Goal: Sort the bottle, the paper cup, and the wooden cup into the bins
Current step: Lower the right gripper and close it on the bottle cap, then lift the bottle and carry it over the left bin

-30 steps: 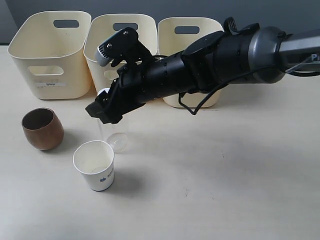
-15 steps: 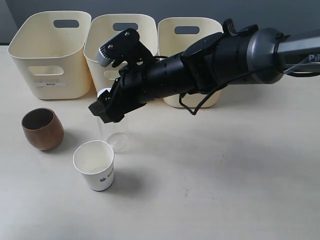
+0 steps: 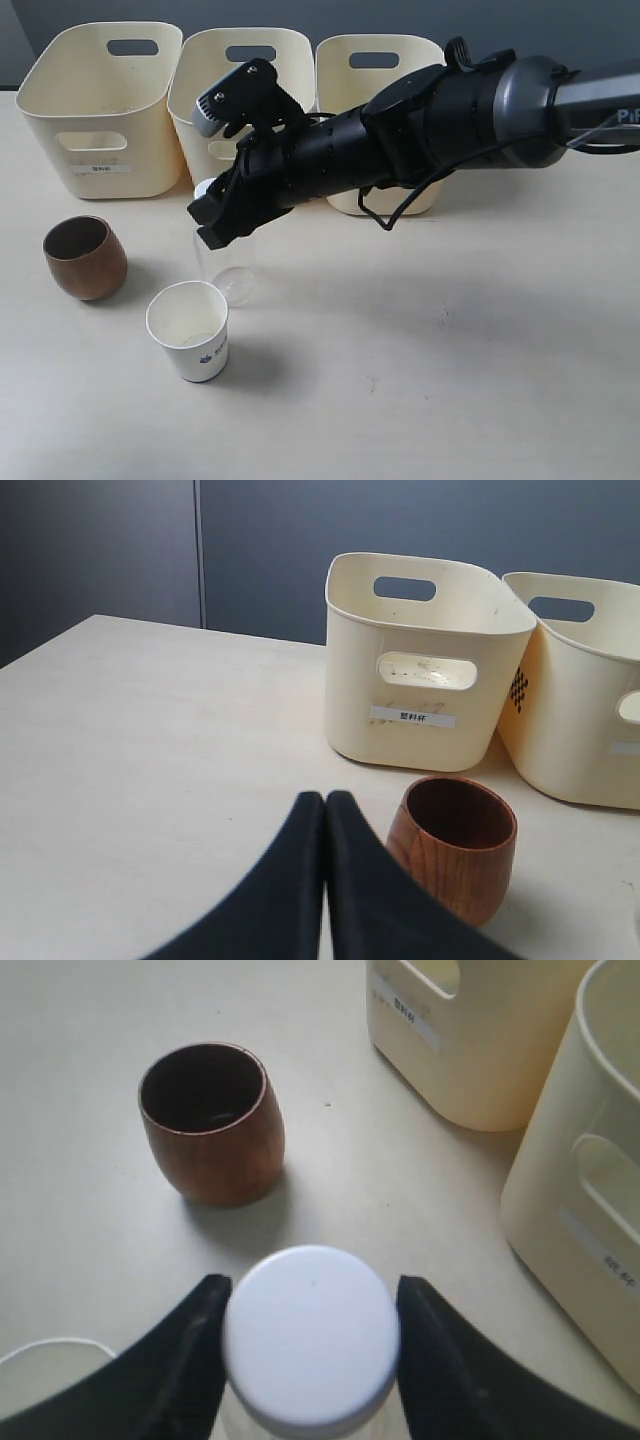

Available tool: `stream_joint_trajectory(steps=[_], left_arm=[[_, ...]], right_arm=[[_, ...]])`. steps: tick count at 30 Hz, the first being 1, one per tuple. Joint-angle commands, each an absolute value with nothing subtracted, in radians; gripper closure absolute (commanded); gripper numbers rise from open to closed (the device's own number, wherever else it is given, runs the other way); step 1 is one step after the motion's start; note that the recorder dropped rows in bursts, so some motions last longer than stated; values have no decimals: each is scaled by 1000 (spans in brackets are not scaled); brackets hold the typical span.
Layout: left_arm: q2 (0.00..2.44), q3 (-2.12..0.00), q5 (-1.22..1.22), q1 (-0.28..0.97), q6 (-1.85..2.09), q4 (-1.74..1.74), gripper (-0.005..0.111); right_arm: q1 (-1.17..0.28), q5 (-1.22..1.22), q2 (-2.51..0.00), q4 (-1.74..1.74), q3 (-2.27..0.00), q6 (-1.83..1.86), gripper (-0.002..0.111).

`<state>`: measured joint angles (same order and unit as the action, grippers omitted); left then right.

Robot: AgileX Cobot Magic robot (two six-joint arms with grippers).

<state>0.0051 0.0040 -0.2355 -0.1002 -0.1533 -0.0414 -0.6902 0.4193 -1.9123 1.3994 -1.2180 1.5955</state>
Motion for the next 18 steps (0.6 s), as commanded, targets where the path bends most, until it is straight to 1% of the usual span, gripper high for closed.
stream_joint_trajectory(steps=[1, 10, 18], left_arm=[[0, 0, -231, -97, -155, -44, 107], [0, 0, -231, -97, -155, -44, 107], [0, 0, -231, -97, -155, -44, 107]], right_arm=[[-689, 422, -1912, 1396, -1221, 1599, 109], [-689, 406, -1899, 1404, -1253, 1604, 109], [-692, 418, -1841, 1422, -1401, 1581, 109]])
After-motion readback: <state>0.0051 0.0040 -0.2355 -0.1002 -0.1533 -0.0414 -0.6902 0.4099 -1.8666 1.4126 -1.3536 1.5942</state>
